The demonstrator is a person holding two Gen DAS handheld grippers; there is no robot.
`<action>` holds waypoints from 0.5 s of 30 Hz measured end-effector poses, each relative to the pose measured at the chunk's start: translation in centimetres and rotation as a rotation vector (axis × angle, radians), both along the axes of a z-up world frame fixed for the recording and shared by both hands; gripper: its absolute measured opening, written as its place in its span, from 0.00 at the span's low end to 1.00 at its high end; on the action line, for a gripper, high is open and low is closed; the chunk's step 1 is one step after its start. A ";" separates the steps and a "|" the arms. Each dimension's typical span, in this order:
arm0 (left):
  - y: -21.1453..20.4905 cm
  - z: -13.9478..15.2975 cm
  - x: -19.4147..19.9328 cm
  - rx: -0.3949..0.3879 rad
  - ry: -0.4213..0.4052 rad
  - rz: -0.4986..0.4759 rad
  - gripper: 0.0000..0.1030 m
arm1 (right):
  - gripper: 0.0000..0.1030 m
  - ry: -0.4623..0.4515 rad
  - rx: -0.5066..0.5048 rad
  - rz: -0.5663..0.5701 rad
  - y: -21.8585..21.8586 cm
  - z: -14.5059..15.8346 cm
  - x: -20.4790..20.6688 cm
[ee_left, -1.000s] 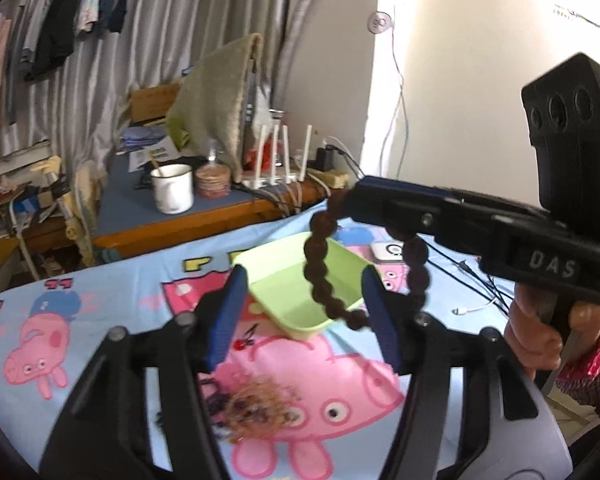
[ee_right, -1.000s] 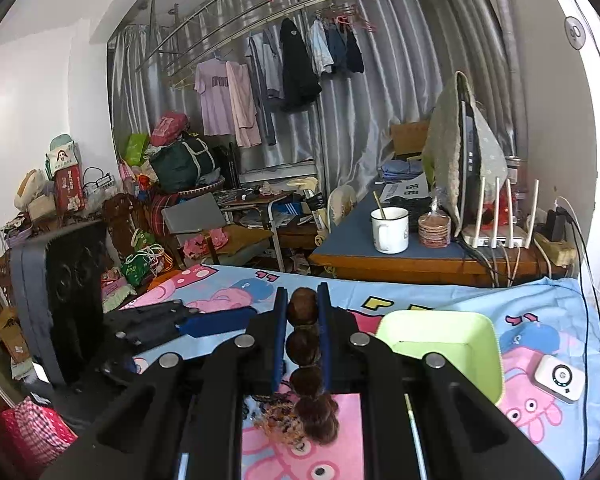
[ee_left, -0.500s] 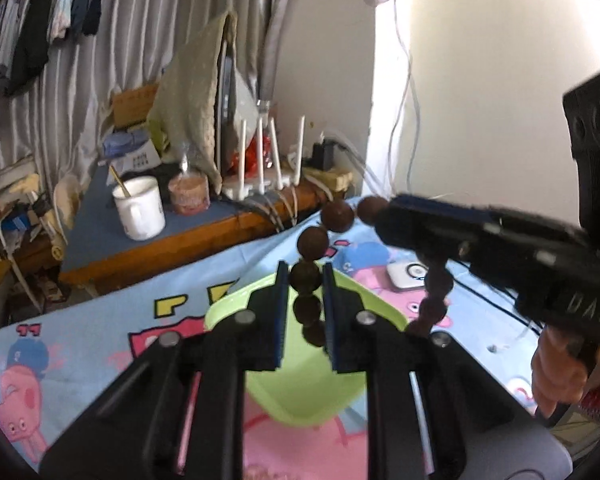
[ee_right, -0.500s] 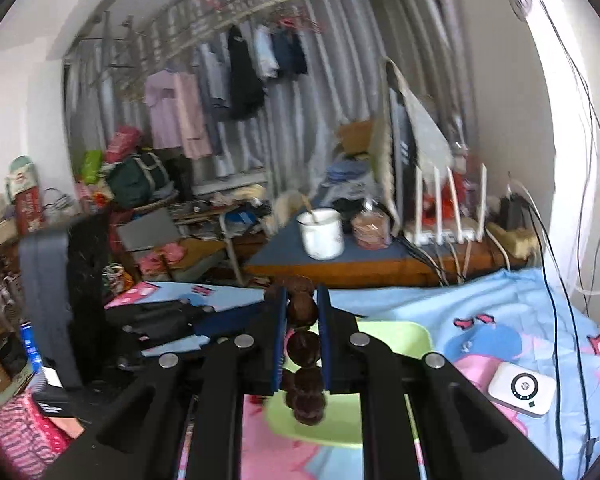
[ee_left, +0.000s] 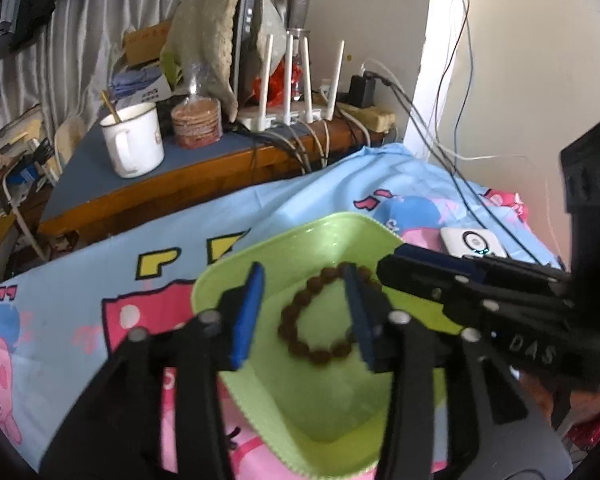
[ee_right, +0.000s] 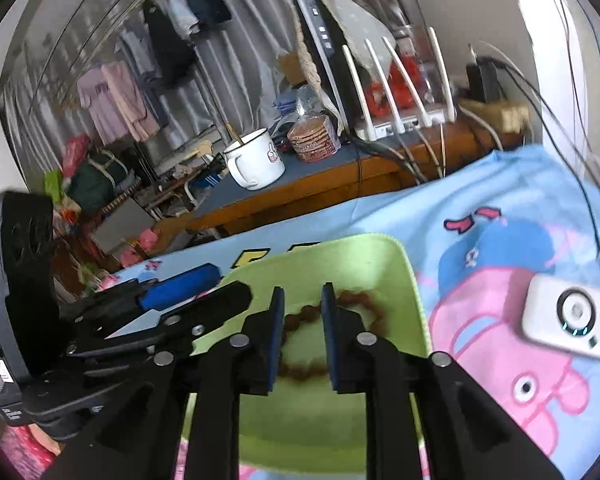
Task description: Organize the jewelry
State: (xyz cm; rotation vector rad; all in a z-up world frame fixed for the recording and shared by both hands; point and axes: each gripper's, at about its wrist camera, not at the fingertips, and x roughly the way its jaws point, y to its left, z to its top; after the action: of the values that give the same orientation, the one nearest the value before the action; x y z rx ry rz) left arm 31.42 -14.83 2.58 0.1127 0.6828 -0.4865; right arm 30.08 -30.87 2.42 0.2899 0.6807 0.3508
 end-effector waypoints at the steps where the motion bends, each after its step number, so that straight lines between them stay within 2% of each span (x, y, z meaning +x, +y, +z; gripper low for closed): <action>1: 0.6 0.8 -0.6 -0.008 -0.022 0.002 0.41 | 0.00 -0.011 0.010 -0.008 -0.1 0.4 -0.6; 4: 3.7 3.6 -3.2 -0.071 -0.110 0.017 0.41 | 0.08 -0.088 0.024 0.005 0.4 2.5 -3.3; 7: 8.4 5.9 -7.3 -0.174 -0.200 0.055 0.41 | 0.10 -0.174 0.026 0.041 1.6 4.3 -6.6; 10: 12.6 6.4 -11.8 -0.233 -0.297 0.105 0.41 | 0.10 -0.240 -0.017 0.100 4.0 4.5 -10.3; 11: 13.9 6.2 -13.4 -0.249 -0.329 0.125 0.41 | 0.10 -0.247 -0.045 0.128 5.1 3.9 -11.5; 13: 15.9 5.3 -15.8 -0.264 -0.349 0.153 0.41 | 0.08 -0.196 -0.072 0.208 7.4 2.1 -12.7; 15: 17.6 3.5 -17.6 -0.241 -0.311 0.187 0.41 | 0.00 -0.107 -0.100 0.275 9.5 0.0 -13.0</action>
State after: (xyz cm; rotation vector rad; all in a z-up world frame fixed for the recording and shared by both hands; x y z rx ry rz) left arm 13.86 2.73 6.08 -0.1004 0.3224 -0.3576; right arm 17.06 -21.38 2.41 0.0809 0.6313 0.5889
